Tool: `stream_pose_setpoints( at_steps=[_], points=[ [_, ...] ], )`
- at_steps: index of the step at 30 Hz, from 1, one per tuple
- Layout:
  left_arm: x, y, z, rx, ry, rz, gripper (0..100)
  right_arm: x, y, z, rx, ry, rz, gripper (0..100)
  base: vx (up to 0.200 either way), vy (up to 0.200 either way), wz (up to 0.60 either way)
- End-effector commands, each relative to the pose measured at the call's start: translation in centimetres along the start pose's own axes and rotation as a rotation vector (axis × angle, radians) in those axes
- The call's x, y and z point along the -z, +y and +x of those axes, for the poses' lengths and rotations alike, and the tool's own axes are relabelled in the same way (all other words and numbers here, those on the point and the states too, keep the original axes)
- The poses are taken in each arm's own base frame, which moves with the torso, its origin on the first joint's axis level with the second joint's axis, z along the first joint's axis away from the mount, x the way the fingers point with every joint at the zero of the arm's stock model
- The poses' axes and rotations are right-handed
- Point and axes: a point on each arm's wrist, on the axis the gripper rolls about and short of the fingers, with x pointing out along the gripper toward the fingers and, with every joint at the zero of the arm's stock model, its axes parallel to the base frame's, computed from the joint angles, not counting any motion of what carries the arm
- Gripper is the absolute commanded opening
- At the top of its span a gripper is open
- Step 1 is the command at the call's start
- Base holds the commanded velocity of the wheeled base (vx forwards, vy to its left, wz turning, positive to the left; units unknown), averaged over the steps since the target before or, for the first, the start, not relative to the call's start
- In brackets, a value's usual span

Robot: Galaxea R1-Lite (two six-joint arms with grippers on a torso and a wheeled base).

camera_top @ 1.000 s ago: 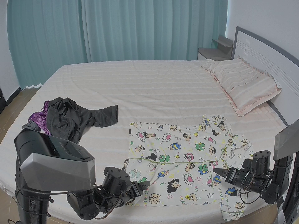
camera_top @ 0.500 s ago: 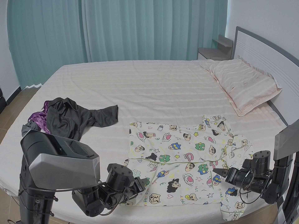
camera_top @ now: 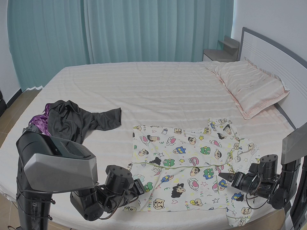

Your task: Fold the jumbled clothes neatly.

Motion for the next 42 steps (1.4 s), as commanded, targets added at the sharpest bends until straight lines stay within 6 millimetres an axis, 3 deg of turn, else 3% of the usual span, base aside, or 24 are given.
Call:
stream_pose_setpoints(
  at_steps=[1,13,14,40,41,42],
  points=[
    [-0.2,-0.3,-0.6,0.012,-0.006,0.001,0,0.2,-0.1,-0.3,0.002,0.003,0.0,100,0.0,0.0,0.0],
    [0.6,1.0,-1.4,-0.042,0.032,0.005,0,0.2,-0.1,-0.3,0.002,0.003,0.0,100,0.0,0.0,0.0],
    [0.6,1.0,-1.4,-0.042,0.032,0.005,100,0.2,-0.1,-0.3,0.001,0.004,-0.001,100,0.0,0.0,0.0],
    [2.0,-0.3,-0.2,-0.015,0.03,0.042,100,0.2,0.0,-0.3,0.002,0.002,-0.001,100,0.0,0.0,0.0],
    [2.0,-0.3,-0.2,-0.016,0.029,0.042,0,0.2,0.0,-0.3,0.002,0.002,-0.001,100,0.0,0.0,0.0],
    [2.0,-0.2,-0.3,-0.018,0.025,0.042,0,0.2,0.0,-0.3,0.002,0.002,-0.001,100,0.0,0.0,0.0]
  ],
)
